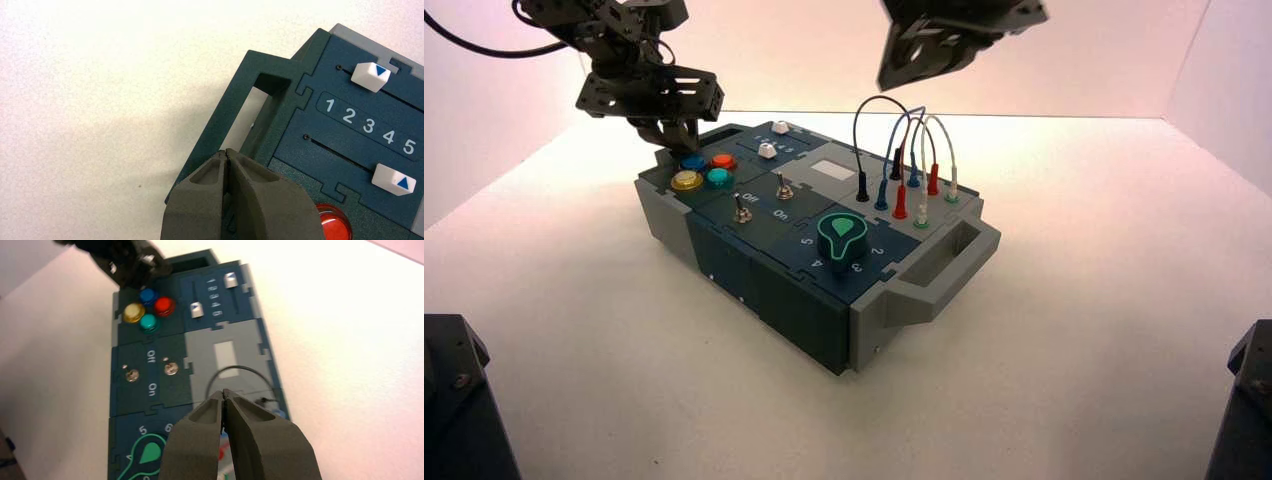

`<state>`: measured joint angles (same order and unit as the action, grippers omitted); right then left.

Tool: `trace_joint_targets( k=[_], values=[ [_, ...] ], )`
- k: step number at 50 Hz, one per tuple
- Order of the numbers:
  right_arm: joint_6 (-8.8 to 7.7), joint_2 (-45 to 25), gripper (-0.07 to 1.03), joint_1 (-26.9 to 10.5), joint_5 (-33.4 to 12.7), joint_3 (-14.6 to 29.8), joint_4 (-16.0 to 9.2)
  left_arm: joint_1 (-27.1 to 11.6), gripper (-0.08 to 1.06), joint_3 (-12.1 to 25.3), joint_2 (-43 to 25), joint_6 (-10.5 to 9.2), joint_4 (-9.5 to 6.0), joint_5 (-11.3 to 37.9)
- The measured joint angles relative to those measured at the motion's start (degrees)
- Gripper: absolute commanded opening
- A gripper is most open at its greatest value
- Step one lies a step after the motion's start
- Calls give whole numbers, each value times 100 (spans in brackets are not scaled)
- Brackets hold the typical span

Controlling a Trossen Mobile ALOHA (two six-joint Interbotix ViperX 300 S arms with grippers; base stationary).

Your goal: Flip the top switch on with the right gripper.

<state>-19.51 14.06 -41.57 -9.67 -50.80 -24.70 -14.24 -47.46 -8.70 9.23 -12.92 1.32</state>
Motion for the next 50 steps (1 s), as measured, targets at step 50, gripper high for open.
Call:
trace_joint_targets(
  k=[50],
  values=[
    [0, -1371, -2, -527, -88, 1055, 70, -141, -3, 70, 9, -44, -18, 88]
  ],
)
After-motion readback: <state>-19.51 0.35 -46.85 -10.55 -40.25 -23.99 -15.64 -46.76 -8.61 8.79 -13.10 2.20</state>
